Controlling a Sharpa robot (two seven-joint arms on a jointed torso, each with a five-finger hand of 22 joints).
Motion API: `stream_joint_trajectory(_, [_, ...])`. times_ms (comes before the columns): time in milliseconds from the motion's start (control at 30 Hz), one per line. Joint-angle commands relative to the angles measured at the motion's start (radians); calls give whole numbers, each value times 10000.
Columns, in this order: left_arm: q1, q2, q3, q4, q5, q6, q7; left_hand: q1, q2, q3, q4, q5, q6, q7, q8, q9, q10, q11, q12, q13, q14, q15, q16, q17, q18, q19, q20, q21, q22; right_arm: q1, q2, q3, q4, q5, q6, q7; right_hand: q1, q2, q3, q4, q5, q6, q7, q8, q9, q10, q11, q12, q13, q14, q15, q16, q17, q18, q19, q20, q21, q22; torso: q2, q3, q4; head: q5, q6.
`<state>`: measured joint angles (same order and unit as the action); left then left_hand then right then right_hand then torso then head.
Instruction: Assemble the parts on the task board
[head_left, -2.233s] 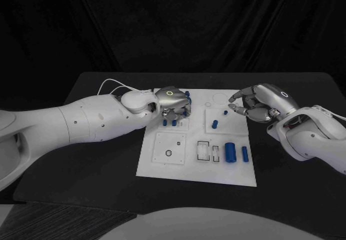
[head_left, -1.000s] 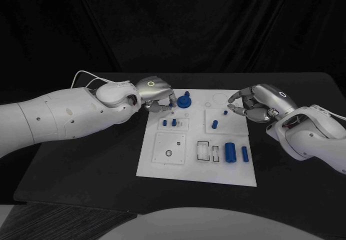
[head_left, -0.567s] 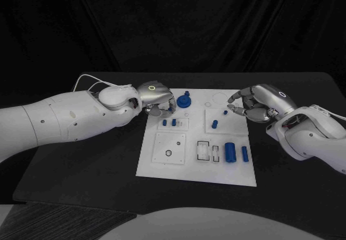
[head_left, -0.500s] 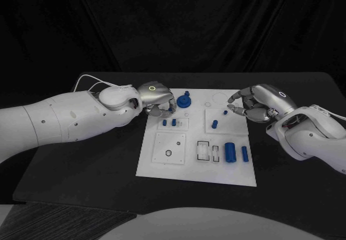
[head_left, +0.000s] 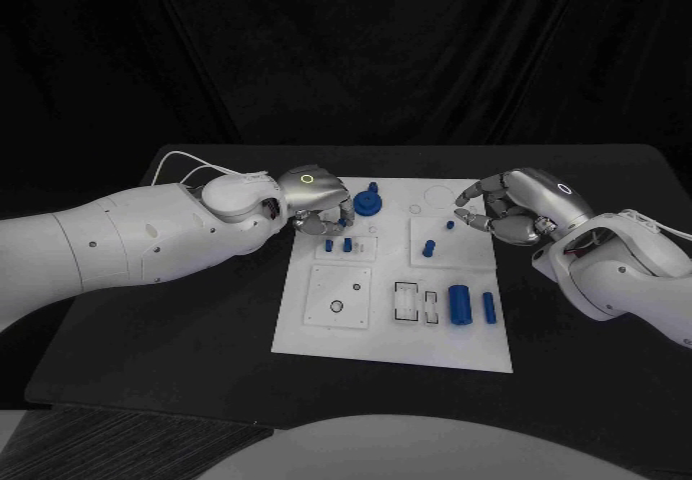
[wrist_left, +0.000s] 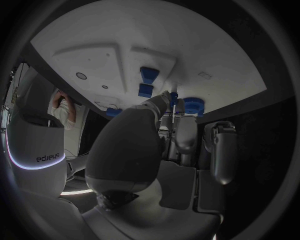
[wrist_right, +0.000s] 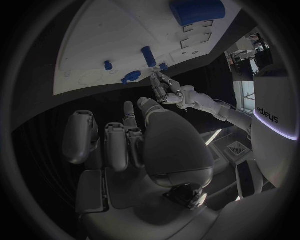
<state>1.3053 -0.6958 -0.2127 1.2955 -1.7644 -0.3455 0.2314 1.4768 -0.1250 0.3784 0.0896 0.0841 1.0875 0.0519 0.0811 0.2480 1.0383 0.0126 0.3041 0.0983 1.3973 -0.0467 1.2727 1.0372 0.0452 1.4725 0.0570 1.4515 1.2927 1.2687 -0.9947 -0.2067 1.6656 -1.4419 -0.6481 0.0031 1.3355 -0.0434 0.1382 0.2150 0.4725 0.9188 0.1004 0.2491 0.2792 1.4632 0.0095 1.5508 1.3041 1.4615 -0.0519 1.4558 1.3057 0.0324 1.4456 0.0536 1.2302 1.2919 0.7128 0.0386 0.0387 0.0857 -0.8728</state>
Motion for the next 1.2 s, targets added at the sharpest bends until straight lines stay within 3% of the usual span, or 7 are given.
stream_joint_trajectory(33, [-25, 44, 7, -21, -5, 12, 92, -24, -19, 361, 22, -150, -181, -28, -75, -129, 279, -95, -72, 13, -7, -173, -92, -93, -146, 337, -41, -70, 2373, -24, -15, 5, 23, -16, 16, -164, 46, 18, 223, -73, 207, 78, -27, 178, -104, 1076, 70, 200, 2667, 750, -9, 5, 879, 383, 65, 15, 48, 1858, 5, 5, 0, -10, 2])
stream_joint_trajectory(1200, [-238, 385, 8, -593, -5, 165, 173, 51, -41, 373, -14, -85, -201, -85, -110, -158, 302, -106, -119, 18, -46, -178, -141, -180, -138, 316, -41, -111, 2363, -49, -51, 4, 43, -16, 89, -174, 60, 22, 238, -79, 208, 78, -24, 177, -110, 1076, 74, 200, 2667, 747, -5, 3, 873, 385, 62, 17, 41, 1855, 0, 5, -2, -38, 2])
